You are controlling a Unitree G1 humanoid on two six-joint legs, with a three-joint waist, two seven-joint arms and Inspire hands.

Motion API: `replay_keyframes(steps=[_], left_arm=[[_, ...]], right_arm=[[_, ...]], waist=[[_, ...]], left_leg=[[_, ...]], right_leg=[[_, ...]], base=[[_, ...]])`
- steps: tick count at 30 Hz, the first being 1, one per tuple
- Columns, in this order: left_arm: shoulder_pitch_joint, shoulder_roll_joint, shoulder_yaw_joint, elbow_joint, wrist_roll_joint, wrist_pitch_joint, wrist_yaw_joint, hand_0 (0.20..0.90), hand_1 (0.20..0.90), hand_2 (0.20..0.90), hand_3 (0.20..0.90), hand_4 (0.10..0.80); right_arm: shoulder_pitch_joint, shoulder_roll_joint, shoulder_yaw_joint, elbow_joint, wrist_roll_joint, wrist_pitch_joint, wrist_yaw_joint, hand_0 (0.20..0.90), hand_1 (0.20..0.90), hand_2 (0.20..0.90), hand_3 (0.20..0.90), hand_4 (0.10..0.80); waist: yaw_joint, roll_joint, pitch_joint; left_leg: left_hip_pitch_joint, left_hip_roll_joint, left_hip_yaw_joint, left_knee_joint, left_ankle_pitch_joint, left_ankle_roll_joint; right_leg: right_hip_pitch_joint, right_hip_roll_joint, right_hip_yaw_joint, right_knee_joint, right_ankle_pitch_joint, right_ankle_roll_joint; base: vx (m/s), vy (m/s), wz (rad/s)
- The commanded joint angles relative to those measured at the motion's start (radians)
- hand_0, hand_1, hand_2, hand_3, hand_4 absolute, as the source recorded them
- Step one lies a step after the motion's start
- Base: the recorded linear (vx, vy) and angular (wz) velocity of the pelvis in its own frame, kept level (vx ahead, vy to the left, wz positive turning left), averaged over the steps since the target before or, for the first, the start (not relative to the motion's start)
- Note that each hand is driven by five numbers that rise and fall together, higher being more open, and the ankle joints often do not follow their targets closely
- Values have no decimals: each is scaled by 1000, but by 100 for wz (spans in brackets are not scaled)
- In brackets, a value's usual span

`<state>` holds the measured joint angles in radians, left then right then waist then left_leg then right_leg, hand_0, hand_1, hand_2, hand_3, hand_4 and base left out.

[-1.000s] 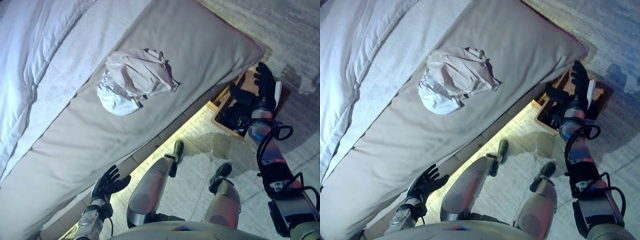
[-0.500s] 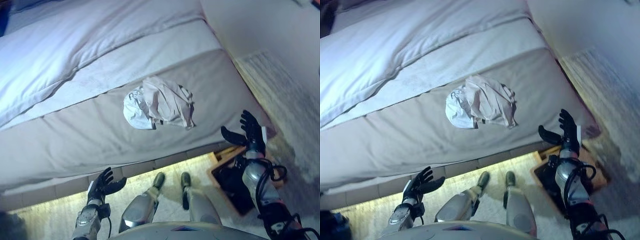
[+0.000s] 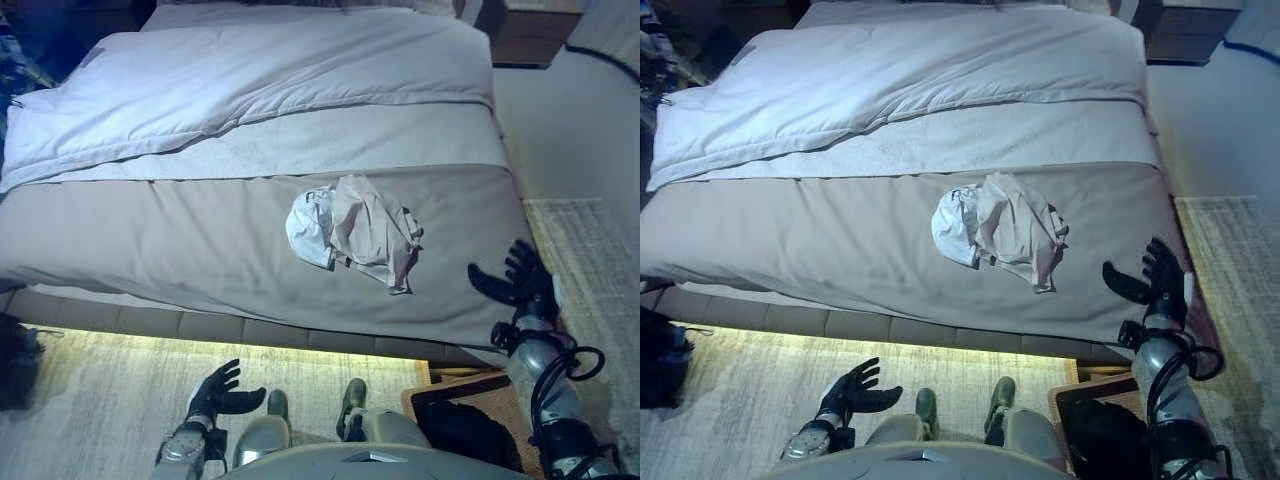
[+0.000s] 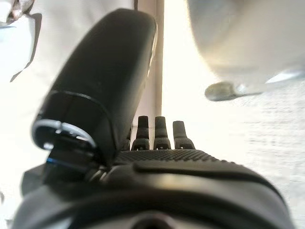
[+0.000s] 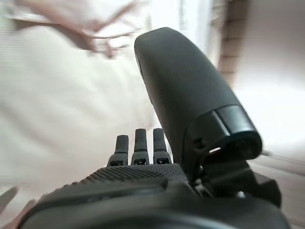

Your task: Pick up the clothes from the bed and place them into the basket

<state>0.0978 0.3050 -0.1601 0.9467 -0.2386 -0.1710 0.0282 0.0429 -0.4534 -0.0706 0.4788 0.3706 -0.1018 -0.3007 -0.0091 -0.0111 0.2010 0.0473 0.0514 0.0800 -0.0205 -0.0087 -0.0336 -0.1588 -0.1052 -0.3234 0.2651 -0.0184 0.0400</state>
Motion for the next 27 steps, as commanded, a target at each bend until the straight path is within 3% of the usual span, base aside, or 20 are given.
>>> replay_keyframes(steps=[1,8,13,21,27], left_arm=[[-27,122,31,-36,-71,-33,61,900,900,900,900,800],[-26,102,19,-9,-18,-24,47,900,900,900,900,800],[-14,98,-4,10,-22,-42,24,900,900,900,900,800],[-99,120,-65,18,-116,-90,35,900,900,900,900,800],[-120,139,-90,-23,-189,-137,45,900,900,900,900,800]], right_arm=[[-55,-79,-34,41,-33,15,-10,900,900,900,900,800],[-119,-126,6,191,-49,53,0,900,900,900,900,800],[-181,-170,34,278,-83,84,47,900,900,900,900,800],[-461,-287,162,379,-65,6,73,900,900,900,900,800],[-666,-357,234,435,-38,-22,43,900,900,900,900,800]], waist=[[-5,-3,-32],[63,-23,-56],[97,-16,-46],[142,12,88],[167,28,169]], left_leg=[[-28,1,-3,-38,59,-3],[-57,11,-15,-42,81,-20],[-86,22,-26,-23,88,-31],[-266,13,-69,97,93,-45],[-432,-10,-92,206,88,-35]], right_leg=[[-10,-73,143,-84,154,112],[105,-36,90,-215,111,85],[119,-25,62,-226,96,67],[13,-22,48,-184,85,37],[-145,-24,51,-97,80,13]], base=[[38,-135,37],[67,-120,23],[88,-70,10],[-126,-58,10],[-106,-65,5]])
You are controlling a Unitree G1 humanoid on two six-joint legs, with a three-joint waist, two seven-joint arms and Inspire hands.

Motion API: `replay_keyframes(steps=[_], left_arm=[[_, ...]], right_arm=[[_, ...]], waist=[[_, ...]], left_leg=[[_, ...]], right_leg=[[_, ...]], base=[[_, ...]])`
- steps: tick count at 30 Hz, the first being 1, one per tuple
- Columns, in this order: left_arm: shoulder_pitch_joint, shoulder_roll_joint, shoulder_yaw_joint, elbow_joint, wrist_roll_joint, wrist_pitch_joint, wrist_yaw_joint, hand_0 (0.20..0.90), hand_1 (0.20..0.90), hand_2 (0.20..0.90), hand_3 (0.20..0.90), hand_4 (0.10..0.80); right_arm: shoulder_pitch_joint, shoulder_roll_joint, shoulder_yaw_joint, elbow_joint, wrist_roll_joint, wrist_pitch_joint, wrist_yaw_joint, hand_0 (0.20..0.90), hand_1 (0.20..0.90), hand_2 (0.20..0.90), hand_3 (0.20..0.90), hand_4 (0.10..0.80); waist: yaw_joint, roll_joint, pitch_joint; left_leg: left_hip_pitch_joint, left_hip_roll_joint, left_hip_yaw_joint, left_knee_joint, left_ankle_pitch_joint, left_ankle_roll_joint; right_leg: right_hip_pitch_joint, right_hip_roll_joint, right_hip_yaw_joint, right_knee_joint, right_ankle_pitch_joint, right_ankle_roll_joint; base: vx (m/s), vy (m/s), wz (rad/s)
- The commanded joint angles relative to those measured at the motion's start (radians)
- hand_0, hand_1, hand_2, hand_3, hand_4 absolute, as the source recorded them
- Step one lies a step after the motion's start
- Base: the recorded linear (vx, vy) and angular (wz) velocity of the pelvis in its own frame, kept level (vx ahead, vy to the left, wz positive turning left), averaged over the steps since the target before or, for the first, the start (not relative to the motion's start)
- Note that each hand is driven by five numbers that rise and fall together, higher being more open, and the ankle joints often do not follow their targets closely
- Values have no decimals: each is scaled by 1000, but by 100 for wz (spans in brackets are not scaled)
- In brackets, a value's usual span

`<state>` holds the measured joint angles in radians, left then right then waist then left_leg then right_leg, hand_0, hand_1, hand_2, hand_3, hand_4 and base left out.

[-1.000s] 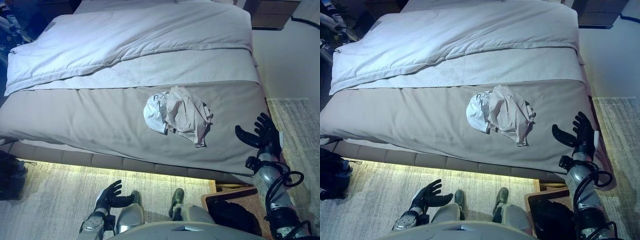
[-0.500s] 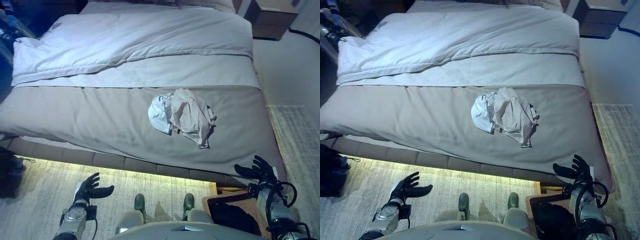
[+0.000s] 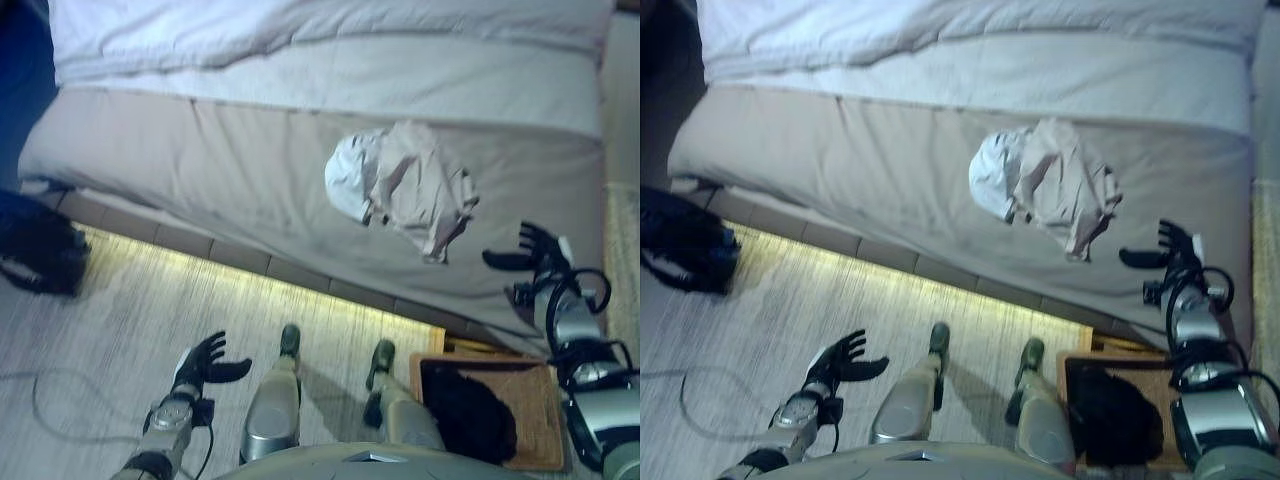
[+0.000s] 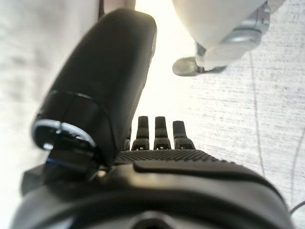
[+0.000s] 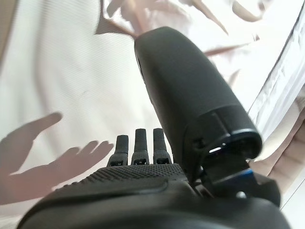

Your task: Pick up the clothes from the bed and place them into the basket

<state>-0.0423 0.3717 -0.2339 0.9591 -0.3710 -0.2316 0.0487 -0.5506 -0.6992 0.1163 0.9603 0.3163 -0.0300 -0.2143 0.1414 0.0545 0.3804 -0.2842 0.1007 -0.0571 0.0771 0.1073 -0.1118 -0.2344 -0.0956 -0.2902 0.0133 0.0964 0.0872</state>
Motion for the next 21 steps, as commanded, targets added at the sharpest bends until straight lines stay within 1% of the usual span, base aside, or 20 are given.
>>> replay_keyframes(steps=[1,2,3,4,5,7,9,10,12,15,17,18,21], left_arm=[[21,77,-16,-52,-67,-80,26,900,900,900,900,800],[22,79,-15,-61,-75,-77,27,900,900,900,900,800],[30,88,-10,-85,-94,-71,32,900,900,900,900,800],[33,90,-8,-91,-96,-69,32,900,900,900,900,800],[41,97,-4,-110,-102,-56,38,900,900,900,900,800],[55,107,1,-130,-110,-47,36,900,900,900,900,800],[64,115,4,-143,-108,-39,31,900,900,900,900,800],[71,120,6,-151,-111,-34,27,900,900,900,900,800],[82,128,7,-161,-118,-38,17,900,900,900,900,800],[87,136,2,-172,-134,-48,12,900,900,900,900,800],[86,145,-6,-181,-141,-52,9,900,900,900,900,800],[84,150,-9,-186,-150,-54,7,900,900,900,900,800],[76,165,-8,-193,-168,-58,3,900,900,900,900,800]], right_arm=[[-105,-126,59,-40,16,-92,-45,900,900,900,900,800],[-125,-134,68,-34,24,-91,-46,900,900,900,900,800],[-157,-146,81,-27,13,-89,-51,900,900,900,900,800],[-170,-149,89,-25,12,-92,-53,900,900,900,900,800],[-203,-158,105,-27,20,-98,-53,900,900,900,900,800],[-233,-166,115,-36,1,-100,-54,900,900,900,900,800],[-254,-173,123,-45,1,-78,-74,900,900,900,900,800],[-272,-177,130,-42,-9,-55,-76,900,900,900,900,800],[-294,-187,141,-31,-26,-59,-74,900,900,900,900,800],[-353,-196,170,10,-67,-58,-148,900,900,900,900,800],[-383,-195,176,29,-94,-34,-163,900,900,900,900,800],[-401,-196,187,42,-123,-9,-167,900,900,900,900,800],[-457,-209,231,95,-130,36,-139,900,900,900,900,800]], waist=[[21,-36,3],[24,-34,7],[31,-33,20],[34,-32,22],[40,-29,29],[46,-26,36],[51,-24,39],[57,-22,38],[63,-16,42],[75,-8,48],[82,-3,49],[86,1,51],[100,11,59]], left_leg=[[-139,-65,44,151,-36,46],[-166,-68,43,180,-42,48],[-216,-74,38,248,-58,53],[-235,-74,36,272,-65,54],[-269,-71,34,317,-80,58],[-307,-70,26,365,-93,61],[-327,-64,25,387,-99,65],[-335,-57,16,420,-139,60],[-352,-54,9,432,-139,61],[-372,-50,2,435,-133,61],[-384,-49,-3,433,-128,60],[-389,-49,-6,432,-124,58],[-407,-49,-11,427,-112,58]], right_leg=[[-107,-36,17,190,-41,-40],[-131,-38,17,213,-46,-45],[-173,-43,19,263,-59,-54],[-187,-45,19,280,-64,-58],[-215,-50,14,316,-77,-69],[-246,-52,16,354,-86,-77],[-267,-53,18,378,-94,-82],[-276,-49,32,409,-127,-74],[-291,-49,32,424,-131,-77],[-307,-48,27,433,-132,-78],[-320,-49,25,441,-133,-78],[-326,-49,23,446,-134,-78],[-344,-56,16,457,-136,-78]], base=[[-56,-35,0],[-43,-52,4],[-10,-45,6],[0,-50,14],[5,-24,20],[19,-26,20],[81,-43,9],[120,-53,9],[75,-32,3],[28,-40,2],[22,-45,6],[31,-35,7],[34,-59,4]])
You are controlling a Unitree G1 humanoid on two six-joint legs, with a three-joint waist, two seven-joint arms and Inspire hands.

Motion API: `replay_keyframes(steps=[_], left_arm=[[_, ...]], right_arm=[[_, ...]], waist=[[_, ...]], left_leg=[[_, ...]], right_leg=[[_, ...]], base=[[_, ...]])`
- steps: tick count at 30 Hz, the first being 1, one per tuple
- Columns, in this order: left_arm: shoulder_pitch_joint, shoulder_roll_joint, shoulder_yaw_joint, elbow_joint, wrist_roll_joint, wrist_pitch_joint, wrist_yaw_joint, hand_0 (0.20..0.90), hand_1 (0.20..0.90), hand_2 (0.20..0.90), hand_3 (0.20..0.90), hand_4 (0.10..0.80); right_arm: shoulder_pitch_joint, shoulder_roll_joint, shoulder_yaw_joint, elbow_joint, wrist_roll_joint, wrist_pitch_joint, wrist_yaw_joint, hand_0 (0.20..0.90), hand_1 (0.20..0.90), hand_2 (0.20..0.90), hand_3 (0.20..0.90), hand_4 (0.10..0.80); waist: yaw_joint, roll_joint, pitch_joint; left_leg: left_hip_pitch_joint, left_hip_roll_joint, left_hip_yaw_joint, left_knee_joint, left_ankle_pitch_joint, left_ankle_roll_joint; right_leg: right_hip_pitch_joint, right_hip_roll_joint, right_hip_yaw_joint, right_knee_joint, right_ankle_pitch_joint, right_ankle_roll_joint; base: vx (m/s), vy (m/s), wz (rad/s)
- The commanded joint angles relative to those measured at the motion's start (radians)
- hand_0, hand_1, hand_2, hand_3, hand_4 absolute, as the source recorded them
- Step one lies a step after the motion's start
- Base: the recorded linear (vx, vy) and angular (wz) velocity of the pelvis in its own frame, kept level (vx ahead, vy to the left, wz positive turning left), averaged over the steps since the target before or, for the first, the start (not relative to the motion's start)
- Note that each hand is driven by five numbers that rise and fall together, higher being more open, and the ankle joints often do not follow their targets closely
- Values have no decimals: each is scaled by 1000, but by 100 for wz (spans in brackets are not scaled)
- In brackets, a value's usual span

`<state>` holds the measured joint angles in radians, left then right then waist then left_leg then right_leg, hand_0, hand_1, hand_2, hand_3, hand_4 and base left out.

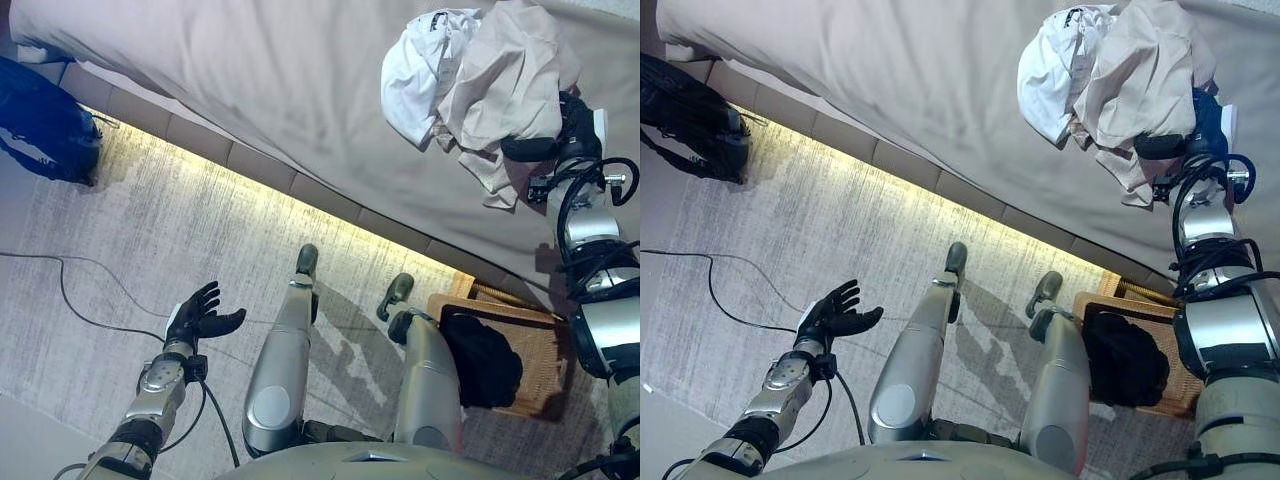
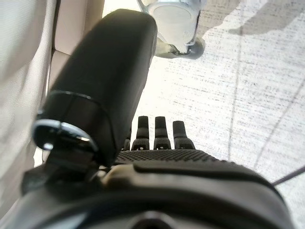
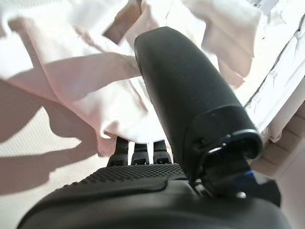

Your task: Pick up the clothes from the bed and place them into the basket

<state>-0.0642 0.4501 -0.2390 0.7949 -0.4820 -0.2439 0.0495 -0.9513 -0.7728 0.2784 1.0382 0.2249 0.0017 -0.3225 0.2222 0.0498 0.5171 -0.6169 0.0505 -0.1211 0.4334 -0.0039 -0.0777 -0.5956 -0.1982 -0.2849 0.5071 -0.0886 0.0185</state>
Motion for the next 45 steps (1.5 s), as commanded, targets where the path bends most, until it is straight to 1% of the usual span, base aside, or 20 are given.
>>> replay_keyframes(steps=[1,2,3,4,5,6,9,11,15,17,20,22,23,24,27,32,39,40,43,45], left_arm=[[95,89,-3,-30,-61,-44,4,900,900,900,900,800],[90,91,-4,-32,-62,-45,3,900,900,900,900,800],[83,97,-2,-28,-68,-58,-5,900,900,900,900,800],[82,97,-2,-27,-69,-59,-5,900,900,900,900,800],[82,101,4,-31,-74,-65,-10,900,900,900,900,800],[81,107,9,-37,-64,-59,-12,900,900,900,900,800],[79,138,15,-39,-60,-53,-23,900,900,900,900,800],[78,150,29,-36,-79,-52,-25,900,900,900,900,800],[74,188,64,-19,-99,-51,-52,900,900,900,900,800],[74,196,79,-8,-96,-49,-71,900,900,900,900,800],[73,209,95,-3,-98,-43,-93,900,900,900,900,800],[68,217,99,-5,-98,-40,-108,900,900,900,900,800],[64,221,99,-6,-101,-40,-115,900,900,900,900,800],[61,224,96,-10,-103,-40,-117,900,900,900,900,800],[59,236,94,-27,-101,-29,-123,900,900,900,900,800],[58,230,96,-26,-84,-33,-119,900,900,900,900,800],[52,215,92,-6,-78,-51,-118,900,900,900,900,800],[53,207,88,-2,-79,-61,-116,900,900,900,900,800],[56,190,81,-2,-78,-70,-103,900,900,900,900,800],[57,170,72,6,-78,-85,-93,900,900,900,900,800]], right_arm=[[-67,-135,77,30,-44,7,-26,900,900,900,900,800],[-90,-135,91,57,-38,6,-3,900,900,900,900,800],[-125,-137,113,78,-14,6,50,900,900,900,900,800],[-131,-138,116,80,-12,3,54,900,900,900,900,800],[-161,-141,141,85,7,24,101,900,900,900,900,800],[-172,-142,151,92,52,25,141,900,900,900,900,800],[-204,-154,174,101,107,20,251,900,900,900,900,800],[-214,-156,182,104,125,19,266,900,900,900,900,800],[-217,-149,157,113,199,22,314,900,900,900,900,800],[-225,-148,148,132,204,66,367,900,900,900,900,800],[-219,-148,156,160,189,123,412,900,900,900,900,800],[-217,-150,166,183,175,140,431,900,900,900,900,800],[-217,-149,168,193,156,149,436,749,749,749,724,624],[-219,-152,167,200,151,152,430,300,300,300,200,100],[-224,-147,157,216,133,161,419,300,300,300,200,100],[-218,-140,128,222,162,163,395,300,300,300,200,100],[-182,-127,68,227,238,149,280,300,300,300,200,100],[-170,-125,44,227,267,118,231,300,300,300,200,100],[-142,-112,-47,202,383,40,143,300,300,300,200,100],[-122,-99,-118,182,468,-47,88,300,300,300,200,100]], waist=[[21,17,-78],[27,19,-75],[35,24,-68],[35,25,-68],[42,28,-64],[46,29,-61],[53,35,-54],[54,39,-51],[62,37,-44],[66,37,-41],[73,31,-43],[78,30,-45],[79,30,-45],[80,31,-45],[88,33,-49],[93,30,-52],[85,28,-55],[81,30,-56],[70,32,-60],[60,33,-66]], left_leg=[[-78,1,52,69,2,24],[-88,-2,48,67,9,25],[-102,-5,36,58,22,23],[-103,-5,36,57,23,22],[-115,-6,31,42,36,22],[-120,-4,30,33,43,23],[-142,-2,19,18,64,21],[-150,-1,14,15,71,20],[-159,-3,1,0,79,20],[-159,-3,-3,-6,82,18],[-150,0,-5,-21,87,16],[-144,1,-6,-28,91,14],[-141,0,-8,-30,93,13],[-139,-1,-10,-32,94,12],[-132,-4,-12,-44,96,13],[-131,-6,-16,-49,96,12],[-130,-4,-14,-51,95,12],[-125,-3,-12,-52,93,11],[-110,-1,-8,-54,83,9],[-95,0,-3,-60,75,8]], right_leg=[[13,46,10,-37,49,-9],[6,45,9,-36,51,-8],[-8,47,10,-35,53,-7],[-10,47,10,-35,53,-7],[-24,49,10,-35,52,-7],[-33,50,11,-32,51,-7],[-56,53,10,-19,45,-11],[-65,56,12,-13,43,-12],[-73,61,3,-16,46,-12],[-72,64,-4,-19,47,-12],[-60,67,-18,-28,50,-14],[-46,69,-32,-40,56,-14],[-39,69,-38,-49,60,-12],[-33,70,-44,-57,65,-11],[-24,70,-55,-68,71,-7],[-16,75,-65,-79,75,-7],[-12,83,-60,-86,76,-9],[-9,83,-58,-88,76,-9],[3,89,-50,-95,75,-9],[15,92,-44,-103,73,-9]], base=[[35,-74,3],[19,-90,3],[10,-80,2],[3,-86,0],[8,-83,0],[11,-103,1],[10,-64,4],[8,-41,8],[9,-73,5],[-15,-49,1],[-3,-51,2],[12,-46,3],[8,-50,6],[5,-52,7],[4,-52,13],[1,-39,5],[-3,-10,3],[-11,36,0],[-16,37,1],[-27,60,0]])
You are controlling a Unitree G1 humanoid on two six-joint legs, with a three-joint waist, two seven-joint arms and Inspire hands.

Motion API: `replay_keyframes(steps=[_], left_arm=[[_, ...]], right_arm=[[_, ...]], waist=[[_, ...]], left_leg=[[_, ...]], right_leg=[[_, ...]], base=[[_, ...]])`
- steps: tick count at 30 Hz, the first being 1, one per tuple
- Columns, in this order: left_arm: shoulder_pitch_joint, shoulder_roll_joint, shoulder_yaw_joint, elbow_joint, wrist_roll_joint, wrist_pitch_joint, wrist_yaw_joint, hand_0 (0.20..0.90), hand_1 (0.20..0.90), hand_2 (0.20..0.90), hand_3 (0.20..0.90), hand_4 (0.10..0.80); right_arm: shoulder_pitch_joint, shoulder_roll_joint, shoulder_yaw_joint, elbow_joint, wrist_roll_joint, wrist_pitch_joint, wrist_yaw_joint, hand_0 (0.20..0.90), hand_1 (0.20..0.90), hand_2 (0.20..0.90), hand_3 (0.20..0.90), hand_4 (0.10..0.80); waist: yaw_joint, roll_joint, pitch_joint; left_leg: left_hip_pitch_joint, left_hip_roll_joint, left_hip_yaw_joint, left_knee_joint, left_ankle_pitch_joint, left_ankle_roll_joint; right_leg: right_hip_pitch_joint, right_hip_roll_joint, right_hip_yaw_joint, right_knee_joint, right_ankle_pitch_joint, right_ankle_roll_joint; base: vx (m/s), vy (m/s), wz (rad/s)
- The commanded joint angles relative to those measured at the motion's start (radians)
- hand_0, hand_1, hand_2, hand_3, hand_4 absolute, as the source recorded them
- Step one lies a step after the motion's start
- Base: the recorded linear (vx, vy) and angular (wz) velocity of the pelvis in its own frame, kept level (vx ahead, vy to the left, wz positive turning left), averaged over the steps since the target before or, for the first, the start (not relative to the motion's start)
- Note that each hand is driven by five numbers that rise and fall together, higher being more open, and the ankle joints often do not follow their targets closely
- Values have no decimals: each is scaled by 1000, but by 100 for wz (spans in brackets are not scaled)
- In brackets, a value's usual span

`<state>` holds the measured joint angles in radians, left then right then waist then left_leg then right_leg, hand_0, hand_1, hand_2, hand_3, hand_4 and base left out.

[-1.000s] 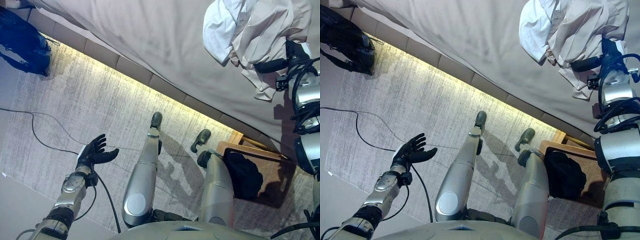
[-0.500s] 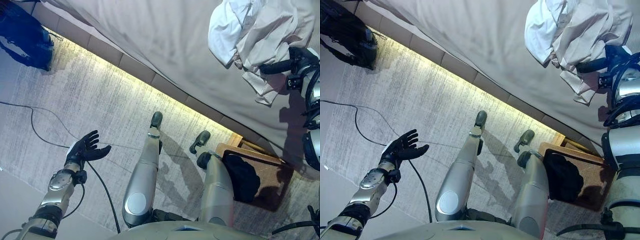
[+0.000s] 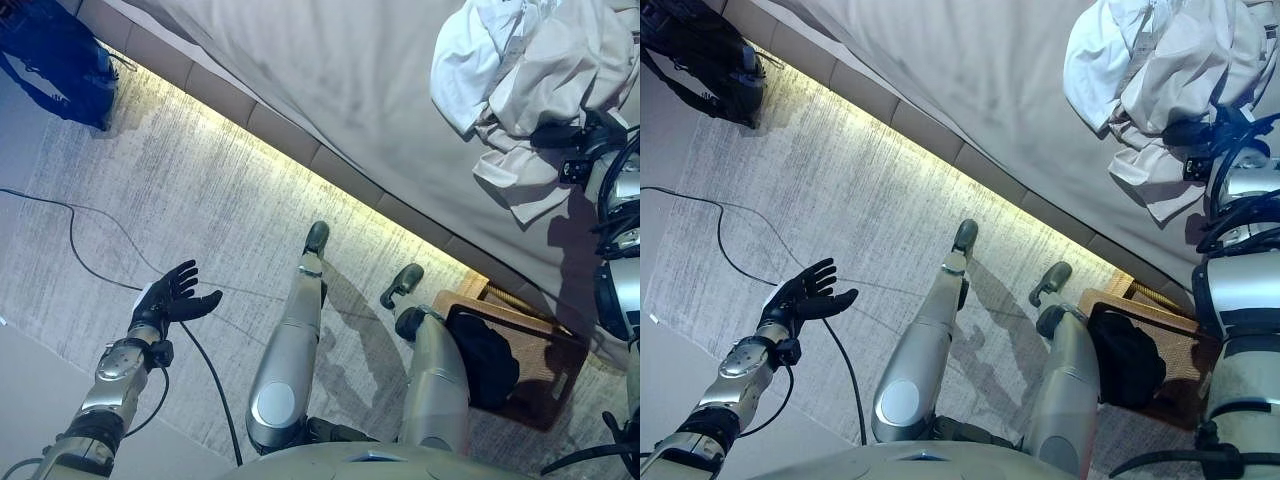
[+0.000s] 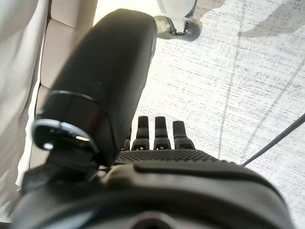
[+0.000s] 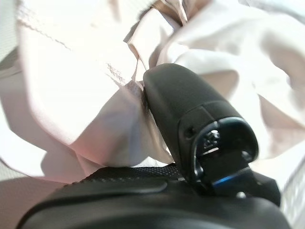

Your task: Pick up the clothes from the bed and place them into the basket

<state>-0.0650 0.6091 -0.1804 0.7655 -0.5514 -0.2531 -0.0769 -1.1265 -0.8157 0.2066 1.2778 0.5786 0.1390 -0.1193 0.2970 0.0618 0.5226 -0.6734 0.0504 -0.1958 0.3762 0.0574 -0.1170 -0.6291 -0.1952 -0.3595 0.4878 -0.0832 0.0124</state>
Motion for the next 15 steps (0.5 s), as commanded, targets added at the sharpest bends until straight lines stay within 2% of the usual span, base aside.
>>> replay_keyframes(steps=[1,3,4,5,6,10,11,15], left_arm=[[58,2,8,40,-7,-85,37,900,900,900,900,800],[59,-16,2,42,-6,-93,46,900,900,900,900,800],[62,-28,-6,41,-6,-99,55,900,900,900,900,800],[63,-35,-9,40,-7,-99,59,900,900,900,900,800],[64,-56,-19,42,3,-105,68,900,900,900,900,800],[74,-90,-19,41,-7,-119,66,900,900,900,900,800],[78,-102,-19,43,-12,-132,60,900,900,900,900,800],[73,-154,-30,35,-46,-197,27,900,900,900,900,800]], right_arm=[[63,-48,-72,-68,146,-228,-137,300,300,300,200,100],[87,-30,-129,-101,176,-303,-166,300,300,300,200,100],[98,-18,-159,-133,208,-385,-175,300,300,300,200,100],[104,-12,-171,-153,205,-411,-184,300,300,300,200,100],[136,18,-191,-233,169,-483,-214,300,300,300,200,100],[215,53,-217,-387,130,-563,-260,300,300,300,200,100],[238,64,-228,-409,130,-596,-253,300,300,300,200,100],[307,116,-250,-495,105,-649,-208,300,300,300,200,100]], waist=[[-18,21,-74],[-28,22,-80],[-33,23,-88],[-36,23,-92],[-45,21,-107],[-70,13,-136],[-75,12,-141],[-93,-8,-179]], left_leg=[[-33,1,73,-4,12,46],[-17,3,79,-6,4,43],[-6,3,82,-9,0,41],[-1,3,83,-10,-1,39],[25,4,91,-24,-4,36],[83,10,109,-69,4,28],[92,10,122,-89,36,31],[179,26,145,-171,44,24]], right_leg=[[54,90,34,-87,67,-3],[67,93,40,-93,65,-3],[76,94,43,-99,64,-3],[81,95,44,-102,64,-3],[104,98,49,-119,64,-3],[154,112,66,-166,71,-6],[166,110,57,-190,98,-15],[247,116,80,-271,107,-6]], base=[[-29,74,-2],[-28,76,-8],[-26,78,-10],[-29,114,-7],[-24,109,-6],[-55,113,-11],[-98,138,-13],[-33,76,-12]])
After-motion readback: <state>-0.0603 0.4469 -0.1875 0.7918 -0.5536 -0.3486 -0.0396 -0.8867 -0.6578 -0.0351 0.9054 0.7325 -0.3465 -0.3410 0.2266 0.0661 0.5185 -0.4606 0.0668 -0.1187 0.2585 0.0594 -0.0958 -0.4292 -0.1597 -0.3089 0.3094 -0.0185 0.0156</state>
